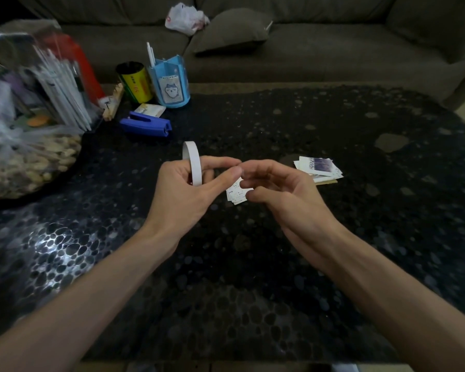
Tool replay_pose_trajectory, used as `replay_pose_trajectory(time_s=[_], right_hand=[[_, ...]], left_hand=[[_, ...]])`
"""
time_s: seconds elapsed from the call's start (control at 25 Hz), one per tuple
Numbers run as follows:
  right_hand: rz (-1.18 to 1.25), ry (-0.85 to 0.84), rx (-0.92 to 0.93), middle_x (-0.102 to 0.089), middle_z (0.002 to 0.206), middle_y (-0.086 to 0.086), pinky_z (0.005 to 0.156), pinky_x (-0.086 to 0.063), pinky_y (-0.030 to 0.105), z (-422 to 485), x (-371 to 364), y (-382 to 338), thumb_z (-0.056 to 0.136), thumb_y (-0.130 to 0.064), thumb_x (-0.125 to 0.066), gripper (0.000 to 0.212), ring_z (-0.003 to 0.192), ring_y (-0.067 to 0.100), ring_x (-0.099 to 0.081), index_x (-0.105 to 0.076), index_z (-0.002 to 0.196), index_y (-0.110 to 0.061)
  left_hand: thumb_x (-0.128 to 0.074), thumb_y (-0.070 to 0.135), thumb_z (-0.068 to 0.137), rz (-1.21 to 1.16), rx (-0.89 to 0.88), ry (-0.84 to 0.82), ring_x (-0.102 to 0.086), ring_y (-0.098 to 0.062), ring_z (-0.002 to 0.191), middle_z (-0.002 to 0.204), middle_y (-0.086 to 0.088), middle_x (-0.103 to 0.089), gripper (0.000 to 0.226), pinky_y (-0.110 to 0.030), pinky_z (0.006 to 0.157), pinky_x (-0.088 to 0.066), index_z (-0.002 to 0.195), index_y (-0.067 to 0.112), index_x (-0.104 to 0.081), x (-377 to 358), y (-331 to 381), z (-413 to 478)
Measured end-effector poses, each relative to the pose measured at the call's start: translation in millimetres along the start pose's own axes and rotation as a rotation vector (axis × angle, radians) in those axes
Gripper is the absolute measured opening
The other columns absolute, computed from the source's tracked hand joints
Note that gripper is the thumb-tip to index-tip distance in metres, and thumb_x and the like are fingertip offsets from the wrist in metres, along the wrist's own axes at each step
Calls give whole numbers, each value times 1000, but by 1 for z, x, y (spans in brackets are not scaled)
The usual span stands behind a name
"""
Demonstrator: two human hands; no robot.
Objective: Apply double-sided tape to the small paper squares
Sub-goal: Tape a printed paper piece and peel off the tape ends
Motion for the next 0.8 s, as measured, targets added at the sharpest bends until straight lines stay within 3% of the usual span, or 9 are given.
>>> replay_pose_trajectory(time_s=[0.12, 0.24, 0.32, 0.48, 0.68, 0.8], right_hand=[[3, -3, 12, -75, 116, -3, 94, -51, 29, -1, -3, -2, 88, 9, -67, 41, 112, 12, -68, -80, 108, -24], [-6, 14, 31, -75, 115, -5, 89, -54, 23, -4, -5, -6, 88, 11, -64, 48, 105, 9, -69, -80, 115, -25], [-39, 8, 41, -75, 115, -9, 88, -56, 20, -6, -8, -10, 89, 9, -64, 51, 106, 11, -69, -79, 119, -29], [-86, 10, 68, -75, 116, -11, 93, -57, 19, -8, -9, -15, 89, 9, -64, 54, 107, 15, -69, -78, 123, -31], [-144, 42, 109, -74, 117, -9, 87, -57, 19, -8, -8, -15, 90, 9, -64, 54, 104, 17, -69, -77, 125, -29], [-150, 40, 104, -74, 118, -7, 90, -57, 20, -7, -8, -14, 90, 9, -63, 55, 104, 18, -69, -77, 126, -30]], left_hand=[[-80, 22, 88, 55, -44, 32, -44, -7, 51, 52, 6, -46, 15, -16, 59, -49, 103, 21, -81, 3, 4, 0], [-81, 23, 87, 101, -55, 123, -42, -4, 45, 48, 10, -45, 15, -11, 50, -41, 99, 18, -76, 10, 6, -1], [-81, 27, 86, 115, -28, 154, -46, -6, 46, 49, 5, -51, 10, -14, 53, -47, 92, 20, -77, 14, 5, -2], [-81, 31, 86, 40, 76, 151, -65, -34, 68, 73, -21, -67, 9, -37, 77, -62, 93, 27, -83, 14, -1, -4], [-80, 25, 88, -26, 148, 138, -65, -5, 60, 69, -13, -70, 7, -18, 68, -50, 93, 26, -83, 11, -4, -5], [-77, 21, 90, -48, 174, 127, -61, 3, 54, 55, 9, -66, 9, -12, 61, -44, 98, 21, -81, 9, -6, -5]])
Point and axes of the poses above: each hand's wrist, its own z-axis towards the middle knuckle, its own x-axis out of the back of the hand, y = z × x, the point moved 9 cm from there along z, towards the middle knuckle
